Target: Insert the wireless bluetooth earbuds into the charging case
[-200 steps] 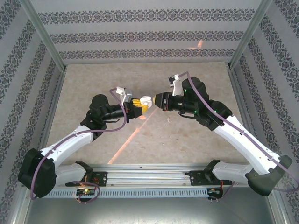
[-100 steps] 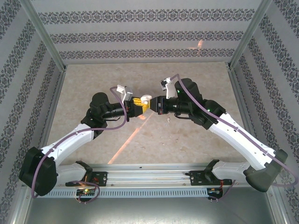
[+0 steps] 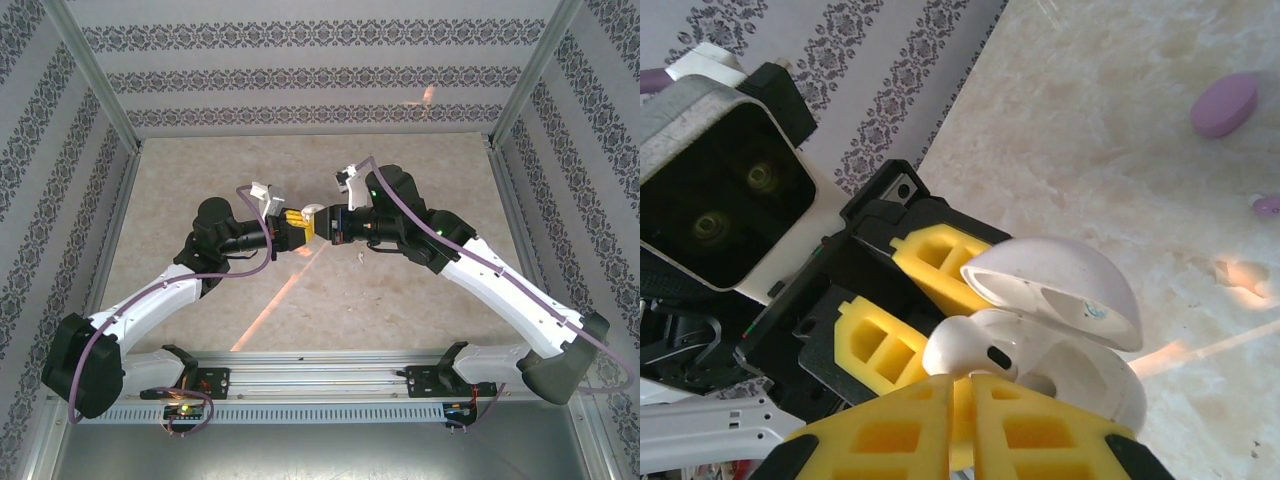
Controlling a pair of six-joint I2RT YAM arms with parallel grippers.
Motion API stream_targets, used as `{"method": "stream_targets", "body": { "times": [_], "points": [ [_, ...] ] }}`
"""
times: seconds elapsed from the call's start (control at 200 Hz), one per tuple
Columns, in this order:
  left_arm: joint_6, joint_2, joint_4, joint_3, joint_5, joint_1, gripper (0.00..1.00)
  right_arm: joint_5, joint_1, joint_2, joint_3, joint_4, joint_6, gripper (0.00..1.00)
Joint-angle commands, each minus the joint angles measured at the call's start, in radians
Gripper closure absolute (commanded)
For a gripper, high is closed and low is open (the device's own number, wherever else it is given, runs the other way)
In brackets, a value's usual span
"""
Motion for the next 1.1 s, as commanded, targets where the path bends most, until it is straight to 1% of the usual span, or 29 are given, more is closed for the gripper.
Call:
{"method": "stream_targets", "body": {
  "times": [0.0,0.255,0.52,0.674,0.739,0.814,0.924,1.029,1.094],
  "points": [
    [-0.009,0.002,0.014,0.027,0.028,0.007,0.96,-0.020,0.017,0.015,0.030,-0.010,-0.022,0.87],
    [0.002,-0.004,0.000,0.027,0.030,0.007,0.96,-0.016,0.019,0.018,0.037,-0.036,-0.030,0.87],
    [0.054,-0.029,-0.033,0.016,0.031,0.007,0.96,0.054,0.002,-0.068,0.056,-0.065,-0.041,0.84],
    [0.106,-0.061,-0.086,0.006,0.028,0.008,0.96,0.099,-0.060,-0.115,0.030,-0.122,-0.023,0.83],
    [0.128,-0.079,-0.114,0.003,0.027,0.009,0.96,0.123,-0.103,-0.133,-0.002,-0.147,0.007,0.83],
    [0.157,-0.103,-0.159,-0.004,0.024,0.010,0.96,0.122,-0.168,-0.139,-0.043,-0.187,0.042,0.83],
    [0.200,-0.138,-0.227,-0.017,0.015,0.010,0.96,0.116,-0.240,-0.111,-0.088,-0.250,0.043,0.79],
    [0.227,-0.175,-0.278,-0.042,-0.007,0.010,0.96,0.121,-0.273,-0.057,-0.112,-0.293,0.008,0.74],
    [0.243,-0.193,-0.317,-0.061,-0.040,0.010,0.96,0.121,-0.287,-0.012,-0.125,-0.303,-0.014,0.71]
  ]
}}
